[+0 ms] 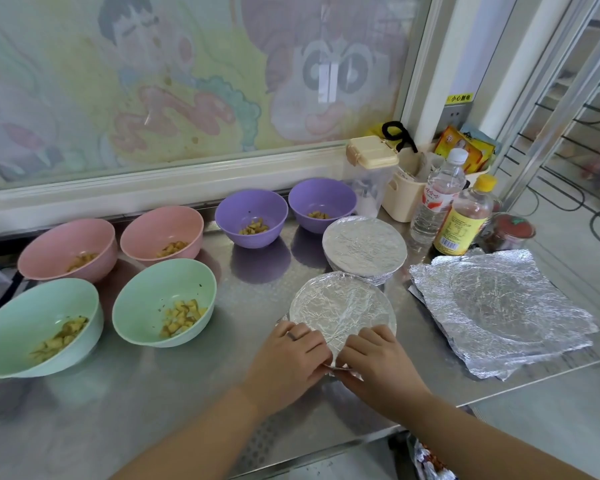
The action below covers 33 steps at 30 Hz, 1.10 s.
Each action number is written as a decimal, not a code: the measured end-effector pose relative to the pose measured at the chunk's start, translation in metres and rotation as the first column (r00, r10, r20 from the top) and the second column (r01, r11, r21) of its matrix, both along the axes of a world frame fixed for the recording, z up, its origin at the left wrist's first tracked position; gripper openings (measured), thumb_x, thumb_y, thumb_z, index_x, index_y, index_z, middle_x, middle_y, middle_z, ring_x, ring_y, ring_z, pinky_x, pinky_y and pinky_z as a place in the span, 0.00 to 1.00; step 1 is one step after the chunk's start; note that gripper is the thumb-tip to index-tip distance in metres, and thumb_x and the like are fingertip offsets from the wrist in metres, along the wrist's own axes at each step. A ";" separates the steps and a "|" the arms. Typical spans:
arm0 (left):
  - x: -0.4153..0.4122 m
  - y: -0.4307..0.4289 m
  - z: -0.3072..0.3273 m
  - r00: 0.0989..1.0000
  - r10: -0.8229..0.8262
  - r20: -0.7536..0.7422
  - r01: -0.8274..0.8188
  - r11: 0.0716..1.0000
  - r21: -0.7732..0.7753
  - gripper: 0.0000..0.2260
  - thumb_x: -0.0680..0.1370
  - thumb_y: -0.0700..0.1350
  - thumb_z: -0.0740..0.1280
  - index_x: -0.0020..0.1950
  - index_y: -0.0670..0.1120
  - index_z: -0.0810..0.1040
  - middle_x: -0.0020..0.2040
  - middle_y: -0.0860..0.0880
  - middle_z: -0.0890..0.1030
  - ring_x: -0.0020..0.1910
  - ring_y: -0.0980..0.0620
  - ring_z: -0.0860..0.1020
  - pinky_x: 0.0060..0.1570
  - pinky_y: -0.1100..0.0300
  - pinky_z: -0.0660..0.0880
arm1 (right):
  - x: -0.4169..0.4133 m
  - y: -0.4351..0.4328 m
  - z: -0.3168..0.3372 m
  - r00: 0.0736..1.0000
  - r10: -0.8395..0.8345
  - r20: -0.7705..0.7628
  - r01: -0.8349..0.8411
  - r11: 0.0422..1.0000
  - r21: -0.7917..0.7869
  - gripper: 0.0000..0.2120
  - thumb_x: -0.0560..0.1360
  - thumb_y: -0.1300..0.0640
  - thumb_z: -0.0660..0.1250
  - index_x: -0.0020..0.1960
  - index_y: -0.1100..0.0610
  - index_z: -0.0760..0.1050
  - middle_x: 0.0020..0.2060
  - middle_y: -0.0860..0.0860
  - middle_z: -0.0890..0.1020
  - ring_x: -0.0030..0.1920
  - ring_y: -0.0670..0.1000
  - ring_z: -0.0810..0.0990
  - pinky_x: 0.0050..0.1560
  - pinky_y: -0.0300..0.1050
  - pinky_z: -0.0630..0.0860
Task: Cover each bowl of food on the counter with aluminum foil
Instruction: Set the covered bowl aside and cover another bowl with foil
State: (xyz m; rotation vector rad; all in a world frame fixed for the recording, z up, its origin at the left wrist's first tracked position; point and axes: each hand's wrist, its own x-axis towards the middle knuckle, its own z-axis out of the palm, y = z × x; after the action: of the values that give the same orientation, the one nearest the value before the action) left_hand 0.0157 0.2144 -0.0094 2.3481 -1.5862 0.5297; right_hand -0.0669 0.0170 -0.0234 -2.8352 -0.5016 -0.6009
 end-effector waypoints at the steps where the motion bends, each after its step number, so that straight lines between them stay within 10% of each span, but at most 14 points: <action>1: 0.000 0.000 0.001 1.000 -0.001 -0.002 0.001 1.000 0.001 0.07 0.77 0.53 0.68 0.43 0.52 0.77 0.44 0.56 0.76 0.43 0.51 0.74 0.48 0.56 0.70 | 0.000 0.002 0.000 1.000 -0.008 -0.003 0.008 1.000 0.004 0.10 0.69 0.49 0.76 0.38 0.49 0.75 0.35 0.43 0.74 0.37 0.50 0.72 0.44 0.45 0.66; 33: -0.012 0.017 -0.006 1.000 0.005 0.001 -0.004 0.995 -0.101 0.08 0.77 0.51 0.68 0.47 0.51 0.69 0.46 0.53 0.77 0.40 0.52 0.75 0.43 0.58 0.73 | -0.004 -0.018 0.012 0.999 0.018 -0.043 -0.021 0.996 -0.085 0.06 0.71 0.49 0.70 0.36 0.47 0.77 0.35 0.42 0.74 0.38 0.49 0.73 0.48 0.47 0.68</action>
State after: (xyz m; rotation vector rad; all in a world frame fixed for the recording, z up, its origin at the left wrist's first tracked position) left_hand 0.0041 0.2314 -0.0156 2.2780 -1.5184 0.5984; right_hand -0.0711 -0.0006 -0.0114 -2.9125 -0.5594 -0.5269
